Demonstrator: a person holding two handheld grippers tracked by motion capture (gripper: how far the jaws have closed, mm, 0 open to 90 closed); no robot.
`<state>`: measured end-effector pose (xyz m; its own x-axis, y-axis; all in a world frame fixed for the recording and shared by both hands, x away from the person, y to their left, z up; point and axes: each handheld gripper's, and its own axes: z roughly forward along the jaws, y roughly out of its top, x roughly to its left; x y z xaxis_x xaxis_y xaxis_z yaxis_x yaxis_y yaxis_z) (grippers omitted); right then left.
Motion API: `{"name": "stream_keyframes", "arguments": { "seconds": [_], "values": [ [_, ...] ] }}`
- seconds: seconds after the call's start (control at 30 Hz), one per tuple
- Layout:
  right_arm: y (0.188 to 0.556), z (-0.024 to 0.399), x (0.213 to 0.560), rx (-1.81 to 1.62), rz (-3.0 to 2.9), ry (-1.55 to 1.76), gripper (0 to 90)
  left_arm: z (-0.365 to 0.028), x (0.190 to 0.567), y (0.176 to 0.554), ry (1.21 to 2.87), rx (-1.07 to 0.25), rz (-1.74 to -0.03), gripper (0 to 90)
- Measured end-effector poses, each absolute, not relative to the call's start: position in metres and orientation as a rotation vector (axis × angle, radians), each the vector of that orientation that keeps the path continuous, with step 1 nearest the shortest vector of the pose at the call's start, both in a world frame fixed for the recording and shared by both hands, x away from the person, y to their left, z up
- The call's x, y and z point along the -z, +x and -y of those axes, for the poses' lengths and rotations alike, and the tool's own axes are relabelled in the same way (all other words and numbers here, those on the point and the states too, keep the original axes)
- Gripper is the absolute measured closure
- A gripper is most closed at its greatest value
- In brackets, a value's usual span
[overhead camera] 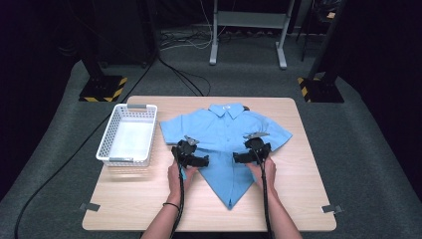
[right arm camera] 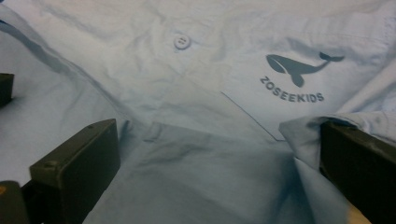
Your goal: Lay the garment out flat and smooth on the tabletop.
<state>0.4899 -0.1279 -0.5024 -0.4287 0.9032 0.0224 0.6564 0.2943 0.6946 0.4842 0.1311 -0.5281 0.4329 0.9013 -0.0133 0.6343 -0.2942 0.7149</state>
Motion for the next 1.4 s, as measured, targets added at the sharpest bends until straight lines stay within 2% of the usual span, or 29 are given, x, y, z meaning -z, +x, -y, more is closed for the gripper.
{"name": "stream_keyframes", "arguments": {
  "seconds": [0.17,0.47,0.57,0.73,0.87,1.0,1.17,1.4],
  "values": [
    [0.483,0.121,0.492,-0.805,-2.154,1.308,1.8,-0.131,0.528,0.484,2.036,-0.526,-1.288,0.8],
    [0.496,0.205,0.494,-0.758,-1.99,1.567,1.9,-0.131,0.528,0.484,2.035,-0.526,-1.288,0.8],
    [0.489,0.217,0.489,-0.814,-1.946,1.606,1.8,-0.131,0.528,0.484,2.035,-0.526,-1.288,0.8],
    [0.474,0.187,0.479,-0.873,-2.033,1.496,2.0,-0.131,0.528,0.484,2.035,-0.526,-1.289,0.8],
    [0.473,0.148,0.485,-0.894,-2.142,1.426,2.3,-0.131,0.528,0.484,2.036,-0.526,-1.288,0.8],
    [0.48,0.121,0.496,-0.856,-2.199,1.408,6.7,-0.131,0.528,0.484,2.035,-0.526,-1.289,0.8],
    [0.487,0.109,0.506,-0.807,-2.22,1.386,10.0,-0.131,0.528,0.484,2.036,-0.526,-1.288,0.8],
    [0.492,0.116,0.515,-0.813,-2.216,1.442,15.6,-0.131,0.528,0.484,2.036,-0.526,-1.288,0.8]
  ]
}}
